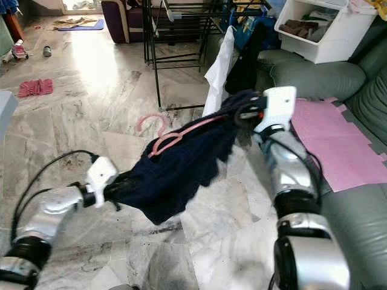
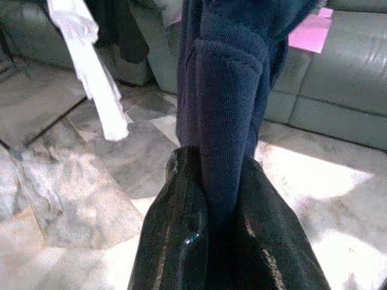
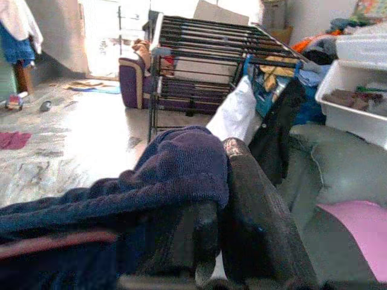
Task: Hang hanger
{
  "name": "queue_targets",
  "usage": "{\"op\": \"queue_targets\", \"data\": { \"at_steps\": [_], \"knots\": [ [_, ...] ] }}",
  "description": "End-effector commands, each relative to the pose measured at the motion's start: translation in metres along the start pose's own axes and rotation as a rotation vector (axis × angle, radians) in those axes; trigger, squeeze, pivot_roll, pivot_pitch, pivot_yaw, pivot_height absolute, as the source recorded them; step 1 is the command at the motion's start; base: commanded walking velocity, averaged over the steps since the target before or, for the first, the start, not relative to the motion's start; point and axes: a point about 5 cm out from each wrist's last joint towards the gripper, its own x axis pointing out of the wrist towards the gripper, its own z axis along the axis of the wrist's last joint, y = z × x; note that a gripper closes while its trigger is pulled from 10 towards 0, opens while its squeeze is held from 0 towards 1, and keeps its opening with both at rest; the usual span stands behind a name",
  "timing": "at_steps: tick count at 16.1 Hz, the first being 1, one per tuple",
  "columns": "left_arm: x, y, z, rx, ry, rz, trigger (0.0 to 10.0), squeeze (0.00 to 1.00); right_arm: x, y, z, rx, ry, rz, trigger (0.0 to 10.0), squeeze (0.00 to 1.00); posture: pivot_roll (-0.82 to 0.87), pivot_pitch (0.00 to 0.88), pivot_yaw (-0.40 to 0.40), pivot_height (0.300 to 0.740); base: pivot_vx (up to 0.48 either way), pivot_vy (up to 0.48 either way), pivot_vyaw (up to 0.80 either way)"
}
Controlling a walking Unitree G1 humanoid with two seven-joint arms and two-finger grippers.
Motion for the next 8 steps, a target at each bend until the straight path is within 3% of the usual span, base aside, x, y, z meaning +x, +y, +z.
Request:
{"op": "queue_targets", "data": {
  "at_steps": [1, 5, 8],
  "knots": [
    [0.002, 0.002, -0.002, -0.011, 0.040, 0.040, 0.0, 0.00, 0.000, 0.003, 0.012, -0.028, -0.064, 0.024, 0.0, 0.00, 0.05, 0.064, -0.085, 0.740, 0.000, 0.000, 0.00],
    [0.023, -0.005, 0.009, -0.090, 0.017, 0.105, 0.0, 0.00, -0.008, 0.031, -0.005, -0.065, -0.008, 0.152, 0.0, 0.00, 0.05, 0.061, -0.080, 0.740, 0.000, 0.000, 0.00],
    [0.032, -0.002, 0.019, -0.127, 0.006, 0.215, 0.0, 0.00, -0.021, 0.049, -0.033, -0.108, 0.127, 0.260, 0.0, 0.00, 0.05, 0.057, -0.077, 0.740, 0.000, 0.000, 0.00]
  ]
}}
